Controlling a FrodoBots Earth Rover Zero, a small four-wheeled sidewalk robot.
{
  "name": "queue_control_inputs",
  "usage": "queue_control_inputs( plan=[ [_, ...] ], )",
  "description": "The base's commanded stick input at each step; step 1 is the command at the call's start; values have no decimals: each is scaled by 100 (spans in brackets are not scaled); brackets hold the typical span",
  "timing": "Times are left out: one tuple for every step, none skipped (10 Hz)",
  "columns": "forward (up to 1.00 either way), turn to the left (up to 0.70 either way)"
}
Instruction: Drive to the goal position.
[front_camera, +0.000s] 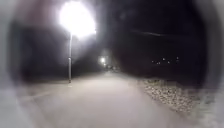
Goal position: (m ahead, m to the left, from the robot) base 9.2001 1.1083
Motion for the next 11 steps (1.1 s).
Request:
queue_control_inputs(
  plan=[
    [100, 40],
    [100, 30],
    [100, 6],
    [100, 0],
    [100, 0],
    [100, 0],
    [100, 0],
    [100, 0],
    [100, 0],
    [100, 0],
    [100, 0]
  ],
)
